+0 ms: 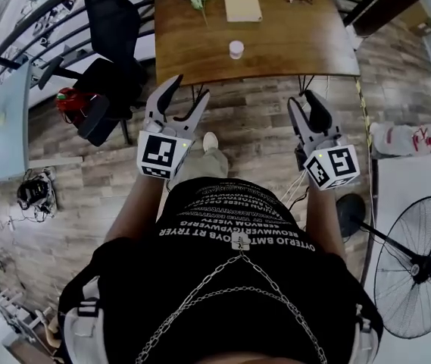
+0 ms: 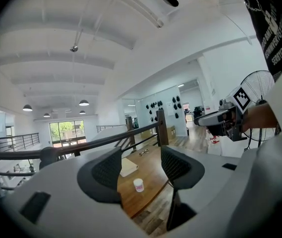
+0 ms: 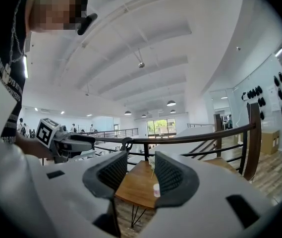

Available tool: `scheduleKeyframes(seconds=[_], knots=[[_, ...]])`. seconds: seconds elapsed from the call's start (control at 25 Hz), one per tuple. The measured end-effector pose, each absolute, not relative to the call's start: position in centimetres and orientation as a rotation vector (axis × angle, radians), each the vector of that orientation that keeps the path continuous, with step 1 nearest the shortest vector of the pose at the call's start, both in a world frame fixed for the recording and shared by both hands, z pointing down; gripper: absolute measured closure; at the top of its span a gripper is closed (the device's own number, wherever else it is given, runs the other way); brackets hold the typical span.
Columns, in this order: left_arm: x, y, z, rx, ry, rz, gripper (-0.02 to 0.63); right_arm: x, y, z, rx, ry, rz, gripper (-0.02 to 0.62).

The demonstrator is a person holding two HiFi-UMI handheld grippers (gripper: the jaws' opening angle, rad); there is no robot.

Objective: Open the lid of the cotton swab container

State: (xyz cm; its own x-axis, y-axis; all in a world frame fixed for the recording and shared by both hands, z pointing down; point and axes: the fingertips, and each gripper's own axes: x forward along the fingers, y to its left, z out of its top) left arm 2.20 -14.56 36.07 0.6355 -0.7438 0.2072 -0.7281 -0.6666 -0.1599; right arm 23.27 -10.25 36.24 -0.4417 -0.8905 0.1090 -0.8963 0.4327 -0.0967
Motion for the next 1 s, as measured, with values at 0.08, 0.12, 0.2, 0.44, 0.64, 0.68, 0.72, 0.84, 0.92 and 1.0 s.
scheduleKeyframes(seconds=[0.08,0.12,0.2,0.44,0.64,0.68,0.72,0.84,0.92,1.0], knots=[[2.3,-16.5,36.1,-2.791,1.249,-0.386,0.354,23.0,-12.0,36.4,1.628,-2.619,0.221,0.436],[2.3,-17.4,36.3,-2.794,1.247,-0.386,0.354,22.9,-13.0,36.6,1.621,-2.618,0.224,0.436],[2.3,-19.4,36.8,-2.804,1.244,-0.398,0.354,22.6,-14.8,36.9,1.612,-2.616,0.242,0.436],[1.9,-24.4,37.5,-2.812,1.221,-0.419,0.354,21.1,-19.7,37.5,1.599,-2.635,0.296,0.436],[0.9,-28.4,38.0,-2.826,1.219,-0.403,0.354,19.6,-23.5,37.9,1.561,-2.622,0.31,0.436],[0.8,-29.1,38.0,-2.829,1.215,-0.399,0.354,19.4,-24.3,37.7,1.557,-2.621,0.304,0.437],[0.7,-29.7,38.0,-2.834,1.209,-0.395,0.354,19.3,-25.0,37.6,1.559,-2.619,0.3,0.437],[0.7,-31.4,38.3,-2.849,1.192,-0.39,0.354,19.1,-26.9,37.5,1.577,-2.601,0.308,0.436],[0.5,-32.5,38.4,-2.856,1.182,-0.384,0.353,18.5,-28.2,37.3,1.565,-2.599,0.306,0.437],[0.2,-33.5,38.5,-2.865,1.171,-0.376,0.348,17.5,-29.1,37.2,1.539,-2.6,0.296,0.437]])
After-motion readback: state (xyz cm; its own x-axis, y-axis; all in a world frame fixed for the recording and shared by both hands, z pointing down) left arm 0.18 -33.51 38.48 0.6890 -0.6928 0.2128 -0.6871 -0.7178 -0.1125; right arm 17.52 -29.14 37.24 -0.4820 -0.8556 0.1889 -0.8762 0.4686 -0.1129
